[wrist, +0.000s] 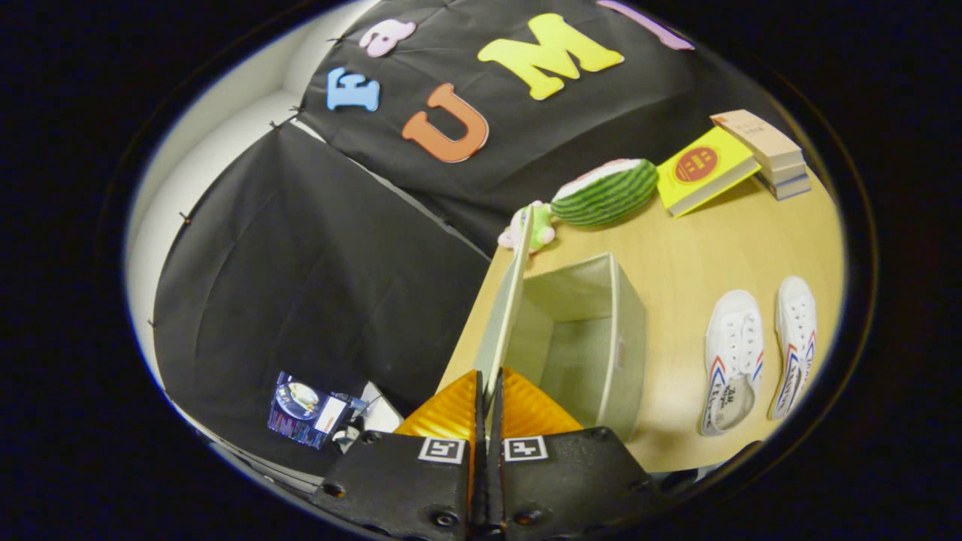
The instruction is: Open the storage box then place both shoes into the box .Put the left shoe in first, then the right shoe, with the right side of both shoes facing outward in a uniform manner.
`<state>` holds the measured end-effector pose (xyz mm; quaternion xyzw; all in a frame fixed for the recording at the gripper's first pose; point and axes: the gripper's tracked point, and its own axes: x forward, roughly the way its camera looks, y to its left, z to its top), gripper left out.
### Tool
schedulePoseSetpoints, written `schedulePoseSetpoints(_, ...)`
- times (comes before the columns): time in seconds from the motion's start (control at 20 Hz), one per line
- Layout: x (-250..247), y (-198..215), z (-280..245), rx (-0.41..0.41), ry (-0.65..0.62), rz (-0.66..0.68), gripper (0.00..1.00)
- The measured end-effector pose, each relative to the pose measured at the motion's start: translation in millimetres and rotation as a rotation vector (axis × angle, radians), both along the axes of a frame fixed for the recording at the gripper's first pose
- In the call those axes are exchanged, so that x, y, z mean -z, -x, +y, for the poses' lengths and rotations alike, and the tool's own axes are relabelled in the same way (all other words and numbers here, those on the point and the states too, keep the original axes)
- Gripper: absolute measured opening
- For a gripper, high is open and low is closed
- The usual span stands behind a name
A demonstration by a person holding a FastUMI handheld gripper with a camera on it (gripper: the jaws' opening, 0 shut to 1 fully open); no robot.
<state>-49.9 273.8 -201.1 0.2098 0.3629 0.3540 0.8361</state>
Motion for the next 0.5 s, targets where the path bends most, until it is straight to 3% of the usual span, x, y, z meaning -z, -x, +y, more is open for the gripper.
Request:
schedulePoseSetpoints(0.4, -30, 26, 101, -0.168, 0.112, -0.212, 0.06)
schedulePoseSetpoints(0.5, -29, 29, 126, -0.212, 0.134, -0.245, 0.11)
